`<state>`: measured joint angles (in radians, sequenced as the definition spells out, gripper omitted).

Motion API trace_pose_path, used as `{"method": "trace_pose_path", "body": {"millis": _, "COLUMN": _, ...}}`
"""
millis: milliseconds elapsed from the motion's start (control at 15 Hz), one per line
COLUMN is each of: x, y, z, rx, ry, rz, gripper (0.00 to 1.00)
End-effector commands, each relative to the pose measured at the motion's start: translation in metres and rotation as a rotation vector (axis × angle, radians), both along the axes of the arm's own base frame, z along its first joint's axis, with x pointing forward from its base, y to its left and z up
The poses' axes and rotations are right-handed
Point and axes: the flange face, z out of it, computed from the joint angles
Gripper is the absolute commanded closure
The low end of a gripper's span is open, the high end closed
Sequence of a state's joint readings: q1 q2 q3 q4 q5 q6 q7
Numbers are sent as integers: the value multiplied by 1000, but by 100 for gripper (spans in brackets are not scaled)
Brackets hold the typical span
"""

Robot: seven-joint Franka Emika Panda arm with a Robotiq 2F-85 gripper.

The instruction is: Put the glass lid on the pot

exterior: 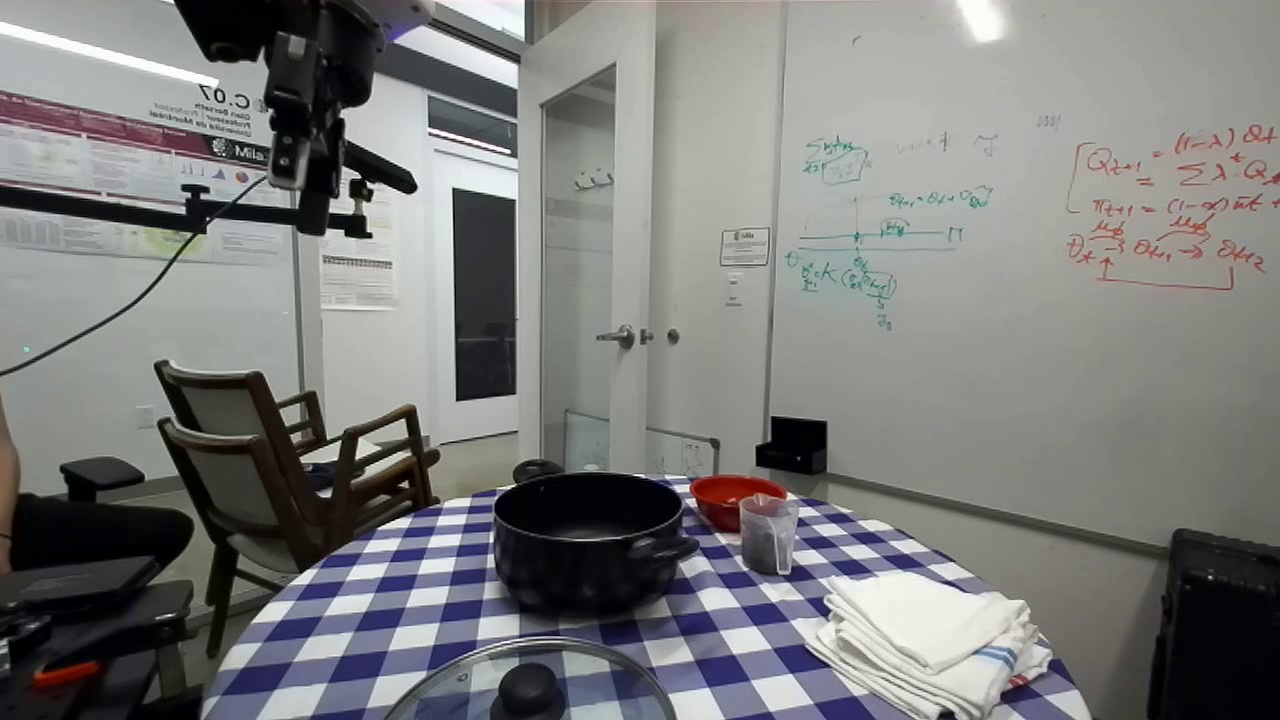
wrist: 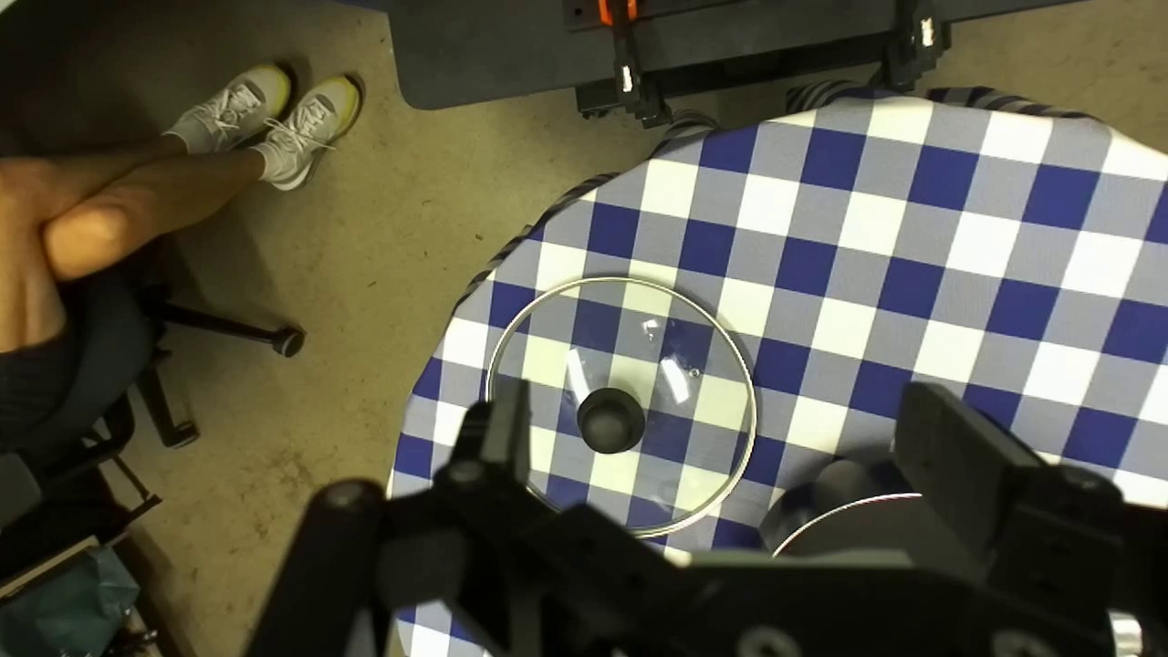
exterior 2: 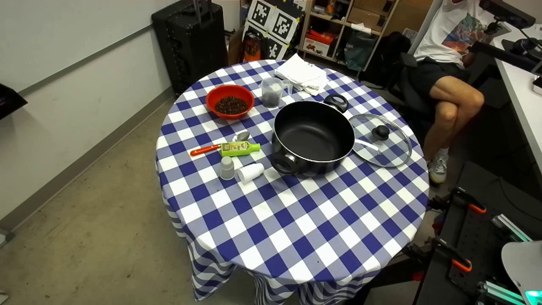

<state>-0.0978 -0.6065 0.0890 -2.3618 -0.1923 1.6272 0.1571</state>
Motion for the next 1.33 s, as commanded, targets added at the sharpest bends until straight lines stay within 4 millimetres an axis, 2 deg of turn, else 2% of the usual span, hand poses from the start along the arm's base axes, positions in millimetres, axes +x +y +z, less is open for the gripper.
{"method": "trace_pose_path", "body": {"millis": 0, "x": 17, "y": -12, "z": -25, "rx": 34, "ry": 23, "rz": -36, "gripper": 0}}
{"method": "trace_pose_path", "body": {"millis": 467, "x": 88, "y": -48, "z": -154, "rx": 143, "ry": 12, "rz": -190, "gripper": 0}}
{"method": "trace_pose_path", "body": {"millis": 867, "x": 115, "y": -86, "z": -256, "rx": 268, "ry": 31, "rz": -324, "gripper": 0}}
{"method": "trace_pose_path", "body": {"millis": 1067, "x": 124, "y": -104, "z": -290, "rx": 302, "ry": 35, "rz": -366, "gripper": 0}}
{"method": "trace_pose_path", "body": {"millis": 1267, "x": 128, "y": -124, "z": -313, "rx": 318, "ry": 45, "rz": -405, "gripper": 0}}
